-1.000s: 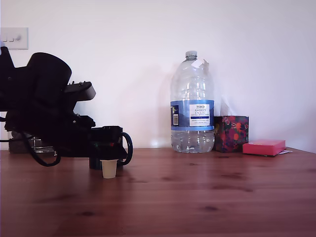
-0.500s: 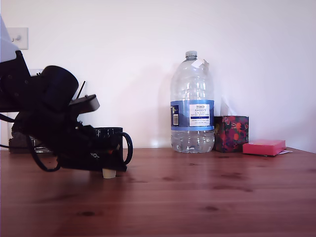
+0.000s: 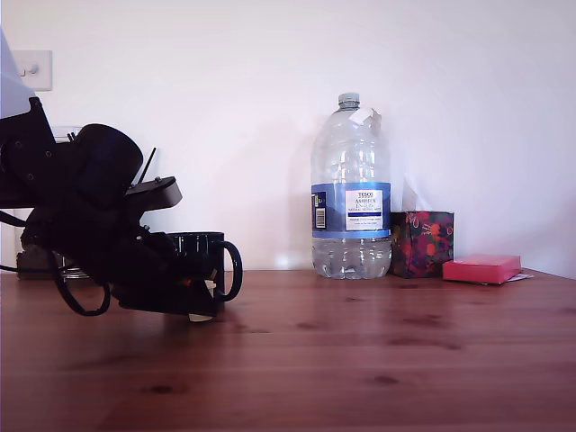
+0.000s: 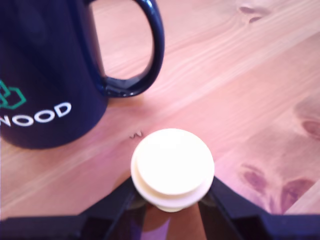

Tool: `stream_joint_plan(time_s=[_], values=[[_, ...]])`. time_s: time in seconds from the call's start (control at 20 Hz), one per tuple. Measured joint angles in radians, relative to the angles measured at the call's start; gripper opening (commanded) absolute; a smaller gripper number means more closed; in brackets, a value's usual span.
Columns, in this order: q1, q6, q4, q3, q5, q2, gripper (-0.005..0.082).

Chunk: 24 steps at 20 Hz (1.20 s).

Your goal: Pick up the coffee capsules from the table one by one and drop them inside the nearest coffee cup

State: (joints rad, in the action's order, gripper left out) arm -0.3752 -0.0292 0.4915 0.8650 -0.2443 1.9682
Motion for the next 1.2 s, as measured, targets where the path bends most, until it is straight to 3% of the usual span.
stream_joint_plan(time_s=[0.2,0.45,0.6,0.75,1.2], values=[[0.000,0.000,0.005,0.000,-0.011,0.000,0.0180],[-0.031,0.000,0.026,0.000,-0.084,-0.039,0.0180],[-0.050,-0.005,0.064,0.000,-0.089,-0.152,0.0180],[-0.038,-0.046,0.079,0.002,-0.061,-0.267,0.0180],[0.116,-0.053,-0.204,0.195,-0.024,-0.278,0.0181]])
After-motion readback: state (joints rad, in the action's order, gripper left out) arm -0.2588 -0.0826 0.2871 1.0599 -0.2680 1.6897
